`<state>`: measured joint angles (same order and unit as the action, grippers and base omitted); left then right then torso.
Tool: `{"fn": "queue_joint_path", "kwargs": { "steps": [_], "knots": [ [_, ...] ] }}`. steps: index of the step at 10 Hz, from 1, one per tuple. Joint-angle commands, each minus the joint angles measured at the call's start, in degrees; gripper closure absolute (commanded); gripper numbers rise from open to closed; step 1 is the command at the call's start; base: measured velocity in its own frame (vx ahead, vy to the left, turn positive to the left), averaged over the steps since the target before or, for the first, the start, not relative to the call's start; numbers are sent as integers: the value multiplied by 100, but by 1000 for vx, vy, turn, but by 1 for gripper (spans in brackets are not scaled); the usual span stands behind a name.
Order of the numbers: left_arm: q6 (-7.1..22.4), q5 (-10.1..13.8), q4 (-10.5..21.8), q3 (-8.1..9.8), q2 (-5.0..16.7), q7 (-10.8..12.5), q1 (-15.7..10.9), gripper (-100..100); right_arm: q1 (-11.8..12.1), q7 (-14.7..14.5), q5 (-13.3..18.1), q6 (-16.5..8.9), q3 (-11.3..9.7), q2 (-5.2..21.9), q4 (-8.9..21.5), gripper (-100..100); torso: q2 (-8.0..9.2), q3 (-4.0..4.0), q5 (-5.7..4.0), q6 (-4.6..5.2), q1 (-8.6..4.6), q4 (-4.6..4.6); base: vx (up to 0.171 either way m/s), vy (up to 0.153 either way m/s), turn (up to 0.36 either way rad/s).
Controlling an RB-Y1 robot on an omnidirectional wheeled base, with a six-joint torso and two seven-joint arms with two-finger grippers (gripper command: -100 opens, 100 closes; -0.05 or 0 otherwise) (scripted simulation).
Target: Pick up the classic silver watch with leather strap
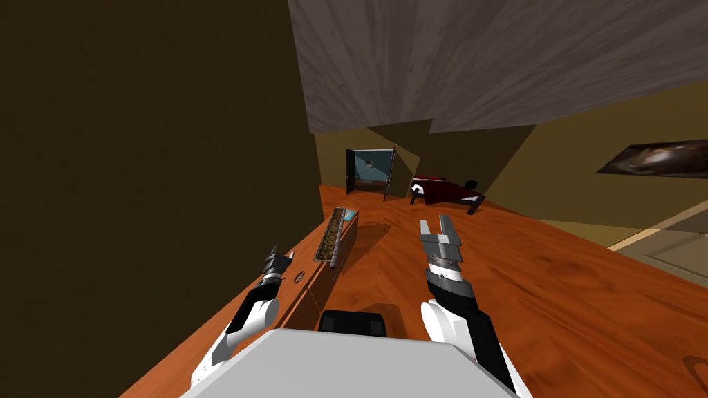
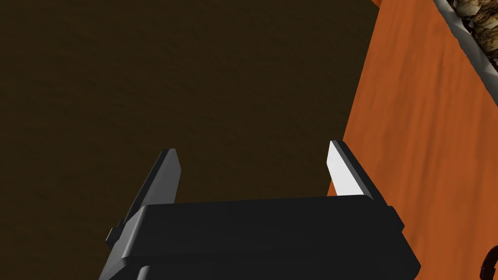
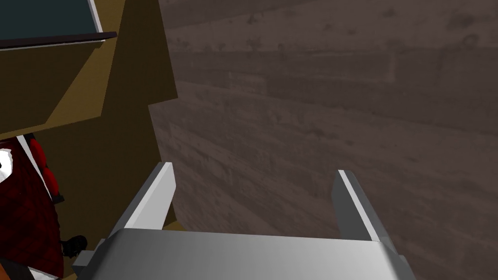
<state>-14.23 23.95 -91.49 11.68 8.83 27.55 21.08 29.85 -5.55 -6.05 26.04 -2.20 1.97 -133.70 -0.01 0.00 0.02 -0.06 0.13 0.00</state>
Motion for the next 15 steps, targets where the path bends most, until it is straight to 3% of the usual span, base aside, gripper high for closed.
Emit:
{"fn": "queue_joint_path", "kwargs": {
  "steps": [1,2,3,4,5,6,7,8,9,10,11,12,15],
  "knots": [
    [189,146,286,67,18,256,-26,-100,0,0,0,0,0,0,0,0,0,0,0,0,0,0,-9,19,-187],
    [189,146,300,67,18,256,-26,-100,-1,0,0,0,0,0,0,0,0,0,0,3,-3,0,-8,18,-101],
    [328,269,454,121,42,447,-67,-100,0,0,0,0,0,0,0,0,-1,-1,-1,0,-4,0,-6,16,-205],
    [328,269,555,121,42,447,-67,-100,-1,0,0,0,0,0,0,0,-3,-2,-1,4,-4,0,-7,18,-130],
    [466,390,774,175,67,635,-107,-100,0,0,0,0,0,0,0,0,-2,-1,-1,0,-4,0,-11,20,-170],
    [466,390,798,175,67,635,-107,-100,0,0,0,0,0,0,0,0,-1,0,-1,2,-5,0,-9,18,-103],
    [602,508,955,228,92,820,-148,-100,0,0,0,0,0,0,0,0,-3,-1,-1,0,-4,0,-7,18,-217],
    [602,508,1059,228,92,820,-148,-100,0,0,0,0,0,0,0,0,-3,-1,-1,3,-3,0,-6,19,-110],
    [736,624,1268,279,117,1001,-187,-100,0,0,0,0,0,0,0,0,-4,-2,-1,0,-4,-1,-9,15,-187],
    [736,624,1306,279,117,1001,-187,-100,0,0,0,0,0,0,0,0,-2,-1,-1,2,-5,0,-8,17,-110],
    [866,736,1534,329,143,1176,-227,-100,0,0,0,0,0,0,0,0,-3,-1,-1,-1,-4,0,-10,18,-200],
    [866,736,1549,329,143,1176,-227,-100,0,0,0,0,0,0,0,0,-2,-1,-1,2,-4,0,-9,19,-85],
    [1114,949,1962,423,194,1509,-302,-100,1,0,0,0,0,0,0,0,-3,-1,-2,-2,-6,0,-9,13,-142]
  ]
}}
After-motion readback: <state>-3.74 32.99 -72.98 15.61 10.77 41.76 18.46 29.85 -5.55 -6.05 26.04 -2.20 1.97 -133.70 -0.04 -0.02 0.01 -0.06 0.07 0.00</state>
